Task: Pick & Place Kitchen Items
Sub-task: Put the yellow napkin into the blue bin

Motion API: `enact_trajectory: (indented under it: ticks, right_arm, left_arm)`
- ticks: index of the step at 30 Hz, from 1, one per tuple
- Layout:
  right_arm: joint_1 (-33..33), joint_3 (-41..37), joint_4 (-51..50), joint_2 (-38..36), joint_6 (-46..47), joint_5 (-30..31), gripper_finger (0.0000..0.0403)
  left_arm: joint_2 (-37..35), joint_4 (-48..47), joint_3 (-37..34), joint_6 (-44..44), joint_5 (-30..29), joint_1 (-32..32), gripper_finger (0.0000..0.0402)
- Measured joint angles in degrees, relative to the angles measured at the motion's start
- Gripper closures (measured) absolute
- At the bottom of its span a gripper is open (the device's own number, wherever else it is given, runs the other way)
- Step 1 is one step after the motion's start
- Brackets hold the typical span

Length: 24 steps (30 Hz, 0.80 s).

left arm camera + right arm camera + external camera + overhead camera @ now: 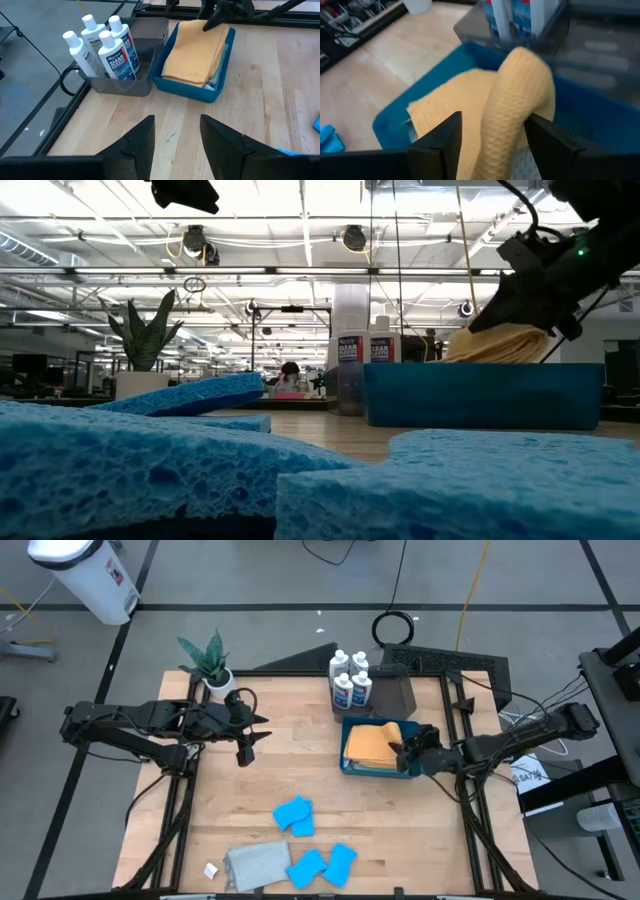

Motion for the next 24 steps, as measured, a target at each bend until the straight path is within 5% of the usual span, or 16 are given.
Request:
enact_trajectory:
  ticks: [7,16,24]
  right_arm:
    - [-2.74,0.00,1.86,-3.95,-6.90,-0.10,0.0213]
    - [-3.31,0.78,22.38,-3.61,-25.83,-5.99,0.0219]
    - [-3.20,14.56,7.60,5.65,-27.65,-9.42,0.0279]
  left_arm:
    - [0.00,0.01,0.00,0.00,0.00,0.00,0.0240]
    - [0.00,0.01,0.00,0.00,0.00,0.00,0.0241]
    - [0.02,-0.01,0.00,-0.01,0.00,0.00,0.0241]
